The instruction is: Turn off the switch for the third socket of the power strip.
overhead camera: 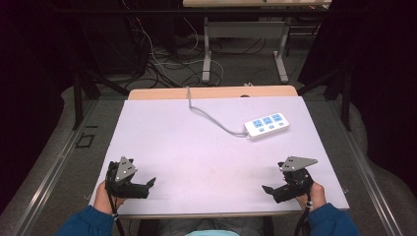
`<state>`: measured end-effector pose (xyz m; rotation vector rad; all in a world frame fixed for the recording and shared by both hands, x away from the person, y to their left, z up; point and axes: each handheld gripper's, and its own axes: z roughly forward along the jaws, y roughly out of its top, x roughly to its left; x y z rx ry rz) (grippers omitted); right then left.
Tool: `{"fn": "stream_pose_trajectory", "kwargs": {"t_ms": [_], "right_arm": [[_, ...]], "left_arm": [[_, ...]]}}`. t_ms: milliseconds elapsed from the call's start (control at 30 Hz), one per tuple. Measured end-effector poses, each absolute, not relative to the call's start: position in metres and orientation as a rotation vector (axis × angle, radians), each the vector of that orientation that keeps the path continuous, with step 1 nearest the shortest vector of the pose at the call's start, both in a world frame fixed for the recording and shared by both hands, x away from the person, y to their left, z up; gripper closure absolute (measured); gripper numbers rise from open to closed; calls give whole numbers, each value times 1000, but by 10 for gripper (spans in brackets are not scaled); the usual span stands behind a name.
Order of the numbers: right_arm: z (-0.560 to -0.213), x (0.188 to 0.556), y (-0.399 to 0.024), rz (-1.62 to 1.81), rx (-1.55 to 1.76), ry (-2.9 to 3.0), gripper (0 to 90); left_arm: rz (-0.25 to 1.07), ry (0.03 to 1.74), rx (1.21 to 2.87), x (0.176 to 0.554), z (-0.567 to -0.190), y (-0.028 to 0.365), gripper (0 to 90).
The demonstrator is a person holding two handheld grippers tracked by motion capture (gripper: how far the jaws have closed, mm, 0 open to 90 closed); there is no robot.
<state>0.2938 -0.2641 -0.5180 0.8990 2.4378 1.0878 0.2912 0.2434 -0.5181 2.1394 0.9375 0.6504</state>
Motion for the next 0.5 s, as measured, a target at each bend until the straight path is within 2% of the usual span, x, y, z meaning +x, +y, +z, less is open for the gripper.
{"fn": "stream_pose_trajectory", "kwargs": {"t_ms": [233, 500], "right_arm": [[-518, 294, -264, 1088, 919, 2426, 1], [-518, 296, -266, 1093, 934, 2416, 2]], "left_arm": [[679, 932, 2152, 293, -518, 244, 10], [655, 938, 2151, 292, -519, 242, 12]]}}
